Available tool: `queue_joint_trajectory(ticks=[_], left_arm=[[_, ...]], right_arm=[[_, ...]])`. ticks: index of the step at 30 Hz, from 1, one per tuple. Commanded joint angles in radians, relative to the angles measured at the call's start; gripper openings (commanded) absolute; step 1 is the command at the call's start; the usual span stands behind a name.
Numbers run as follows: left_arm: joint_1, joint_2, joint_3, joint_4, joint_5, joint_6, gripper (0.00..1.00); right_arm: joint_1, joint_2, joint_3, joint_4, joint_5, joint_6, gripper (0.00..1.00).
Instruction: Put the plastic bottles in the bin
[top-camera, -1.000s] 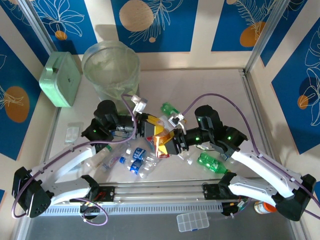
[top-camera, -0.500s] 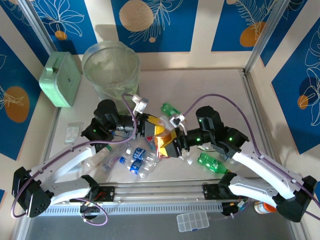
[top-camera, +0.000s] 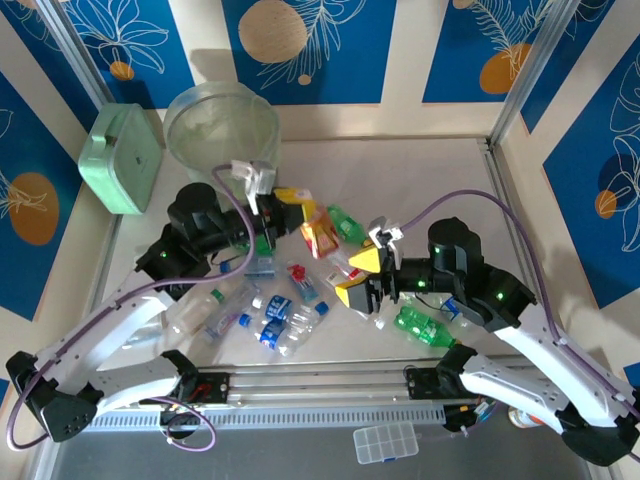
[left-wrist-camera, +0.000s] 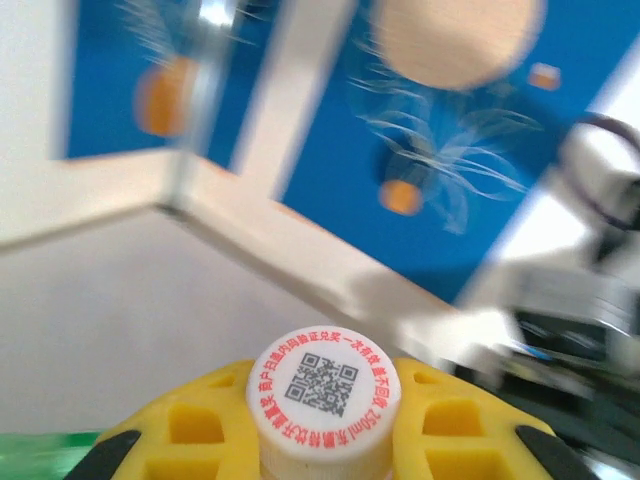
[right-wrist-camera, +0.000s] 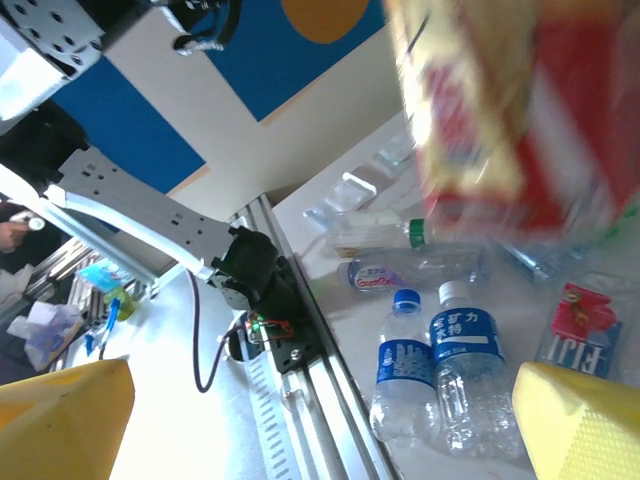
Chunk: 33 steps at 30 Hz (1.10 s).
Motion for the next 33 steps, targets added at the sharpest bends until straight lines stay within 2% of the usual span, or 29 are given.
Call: queue_joint_trajectory(ticks=[1,3,8,12,15,19,21,24,27,33], left_arm=[[0.014,0.032,0.115,-0.117,-0.462,0.114,0.0],[0.032,0.078,0.188,-0.146,-0.591,0.143,0.0],[0.126,0.214,0.341,-0.167,-0.752,0.208,0.0],[0.26,0.309,0.441,-0.199,-0.696,0.134,0.0],[0.323,0.403,0.542,-0.248,-0.655,0.109,0.0],[0.364,0.557,0.696,-0.364,-0.649,0.107,0.0],[0.4,0.638,0.777,-0.444,-0.57,0.089,0.0],[0.43,0.735,0.851,-0.529,-0.535,0.086,0.0],[0.438,0.802,0.89,-0.582,-0.557,0.101,0.0],[0.468,0.915,0.948,-0.642,-0.49,0.092,0.0]], right_arm=[[-0.007,-0.015,0.033,-0.055,0.087,-0.025,0.97],[-0.013,-0.023,0.033,-0.06,0.111,-0.031,0.97],[-0.017,-0.024,0.021,-0.071,0.158,-0.034,0.96],[-0.017,-0.025,-0.014,-0.057,0.152,-0.023,0.96],[-0.017,-0.029,-0.043,-0.03,0.142,-0.004,0.96],[-0.017,-0.013,-0.075,0.001,0.126,0.016,0.96],[-0.017,-0.001,-0.084,0.008,0.12,0.024,0.96],[-0.017,0.007,-0.096,0.022,0.115,0.034,0.95],[-0.017,0.011,-0.108,0.036,0.124,0.046,0.95],[-0.017,0.033,-0.117,0.047,0.123,0.055,0.95]])
